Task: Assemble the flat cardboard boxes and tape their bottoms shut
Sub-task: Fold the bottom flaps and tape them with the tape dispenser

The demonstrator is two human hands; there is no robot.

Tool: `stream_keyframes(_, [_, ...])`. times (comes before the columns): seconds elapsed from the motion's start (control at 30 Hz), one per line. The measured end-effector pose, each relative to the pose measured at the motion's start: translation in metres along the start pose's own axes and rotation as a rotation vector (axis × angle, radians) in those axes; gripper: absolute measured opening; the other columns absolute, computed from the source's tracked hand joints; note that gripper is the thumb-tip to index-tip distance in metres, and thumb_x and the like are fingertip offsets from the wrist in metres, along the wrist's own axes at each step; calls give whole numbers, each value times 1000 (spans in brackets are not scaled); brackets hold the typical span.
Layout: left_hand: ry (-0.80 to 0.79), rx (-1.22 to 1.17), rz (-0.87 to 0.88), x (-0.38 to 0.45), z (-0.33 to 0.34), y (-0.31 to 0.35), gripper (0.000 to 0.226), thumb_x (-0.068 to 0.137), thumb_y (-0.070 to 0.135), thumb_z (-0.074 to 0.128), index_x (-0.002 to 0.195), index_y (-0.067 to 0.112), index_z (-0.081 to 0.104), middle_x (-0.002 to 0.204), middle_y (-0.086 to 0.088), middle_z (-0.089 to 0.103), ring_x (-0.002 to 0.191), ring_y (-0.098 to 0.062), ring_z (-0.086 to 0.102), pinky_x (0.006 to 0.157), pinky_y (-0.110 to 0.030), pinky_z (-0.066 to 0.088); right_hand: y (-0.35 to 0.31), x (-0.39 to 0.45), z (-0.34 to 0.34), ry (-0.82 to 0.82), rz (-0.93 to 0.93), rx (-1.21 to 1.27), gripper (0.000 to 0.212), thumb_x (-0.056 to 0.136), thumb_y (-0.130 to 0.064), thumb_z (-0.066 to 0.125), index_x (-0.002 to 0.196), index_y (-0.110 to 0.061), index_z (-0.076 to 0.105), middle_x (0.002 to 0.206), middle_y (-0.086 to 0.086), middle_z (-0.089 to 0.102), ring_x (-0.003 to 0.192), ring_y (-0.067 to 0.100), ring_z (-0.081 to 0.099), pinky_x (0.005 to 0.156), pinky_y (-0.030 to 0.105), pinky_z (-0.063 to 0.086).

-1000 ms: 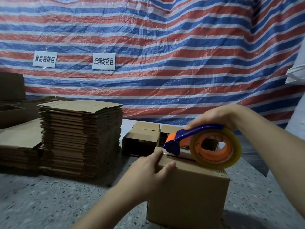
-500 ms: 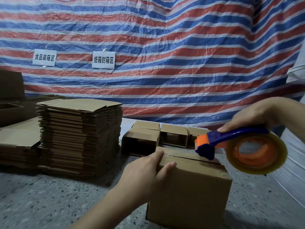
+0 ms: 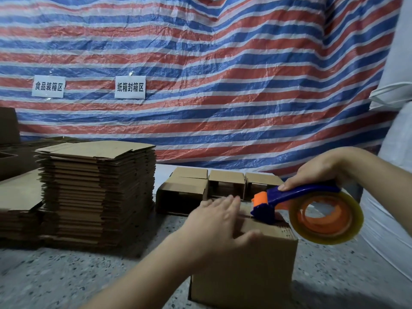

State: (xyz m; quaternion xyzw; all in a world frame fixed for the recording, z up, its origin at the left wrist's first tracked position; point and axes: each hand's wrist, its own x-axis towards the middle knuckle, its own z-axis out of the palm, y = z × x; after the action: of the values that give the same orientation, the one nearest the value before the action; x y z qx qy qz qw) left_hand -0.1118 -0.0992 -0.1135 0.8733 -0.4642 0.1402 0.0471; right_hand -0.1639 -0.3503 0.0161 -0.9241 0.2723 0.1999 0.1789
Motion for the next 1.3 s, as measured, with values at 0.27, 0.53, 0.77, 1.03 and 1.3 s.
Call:
stream_keyframes(0.27, [6, 92, 26, 6, 9, 1, 84, 91, 73, 25, 152, 15, 29, 160, -4, 27, 148, -18, 21, 121, -38, 16, 12, -12, -19, -10, -33, -23, 86, 56, -79, 74, 112, -13, 74, 98, 8, 76, 81, 17, 70, 78, 29, 56])
stream_keyframes(0.53, [30, 70, 44, 2, 10, 2, 82, 91, 73, 22, 154, 20, 26, 159, -1, 30, 146, -16, 24, 120, -34, 18, 38, -7, -10, -40, 37, 3, 83, 59, -72, 74, 116, -11, 71, 99, 8, 75, 86, 18, 70, 84, 31, 54])
stream_keyframes(0.77, [-45, 47, 84, 20, -1, 25, 102, 82, 84, 27, 157, 17, 8, 163, -8, 13, 150, -23, 12, 121, -41, 8, 45, -6, -8, -48, -1, 33, 101, 38, -80, 84, 113, -12, 74, 94, 7, 75, 78, 17, 70, 75, 28, 56])
stream_keyframes(1.03, [-6, 26, 116, 35, 18, 45, 90, 88, 74, 35, 152, 11, 25, 159, -10, 28, 147, -24, 24, 120, -41, 21, 51, -7, -9, -74, -25, 31, 102, 38, -81, 84, 113, -13, 72, 92, 6, 74, 74, 14, 69, 71, 26, 56])
stream_keyframes(1.3, [50, 22, 160, 34, 21, 42, 84, 90, 74, 31, 156, 25, 12, 158, -6, 30, 145, -22, 27, 117, -40, 26, 65, -40, -16, -4, 118, -158, 85, 50, -81, 78, 103, -14, 75, 90, 5, 78, 78, 17, 72, 75, 28, 56])
